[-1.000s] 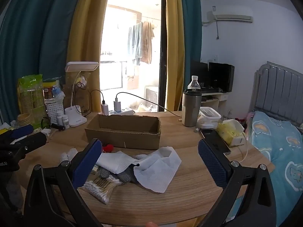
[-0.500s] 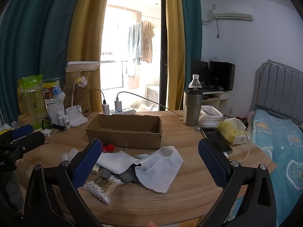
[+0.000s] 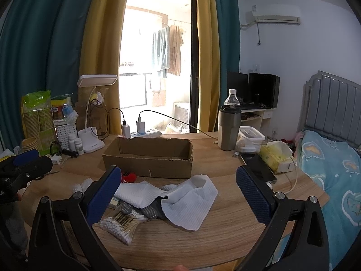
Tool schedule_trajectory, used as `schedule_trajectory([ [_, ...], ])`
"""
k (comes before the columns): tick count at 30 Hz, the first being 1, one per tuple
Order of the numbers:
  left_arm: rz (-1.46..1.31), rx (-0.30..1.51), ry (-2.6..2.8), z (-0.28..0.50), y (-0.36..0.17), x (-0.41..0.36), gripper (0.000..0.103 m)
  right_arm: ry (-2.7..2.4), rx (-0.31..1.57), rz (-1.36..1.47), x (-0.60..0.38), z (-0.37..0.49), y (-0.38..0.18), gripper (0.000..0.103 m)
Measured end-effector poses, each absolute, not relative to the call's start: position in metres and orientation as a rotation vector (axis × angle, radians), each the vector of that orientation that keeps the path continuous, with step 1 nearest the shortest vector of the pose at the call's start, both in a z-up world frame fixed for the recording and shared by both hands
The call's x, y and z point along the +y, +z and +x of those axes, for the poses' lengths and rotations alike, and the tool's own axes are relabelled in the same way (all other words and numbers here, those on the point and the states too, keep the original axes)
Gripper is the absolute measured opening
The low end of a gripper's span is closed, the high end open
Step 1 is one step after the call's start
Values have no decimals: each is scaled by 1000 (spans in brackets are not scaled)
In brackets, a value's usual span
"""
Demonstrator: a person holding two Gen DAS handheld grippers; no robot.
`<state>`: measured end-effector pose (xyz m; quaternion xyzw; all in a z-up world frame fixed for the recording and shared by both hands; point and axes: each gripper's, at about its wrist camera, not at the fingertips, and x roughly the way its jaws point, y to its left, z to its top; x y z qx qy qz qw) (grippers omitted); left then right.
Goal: Organize soft objects
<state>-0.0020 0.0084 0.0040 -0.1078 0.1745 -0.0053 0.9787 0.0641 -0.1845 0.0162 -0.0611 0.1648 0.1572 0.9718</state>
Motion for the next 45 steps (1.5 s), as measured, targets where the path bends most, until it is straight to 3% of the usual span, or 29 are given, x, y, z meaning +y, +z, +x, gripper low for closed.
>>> schedule_trajectory([
  [45,-213,377,2,1,-4,5,102,337,349,-117,-182,59,13,103],
])
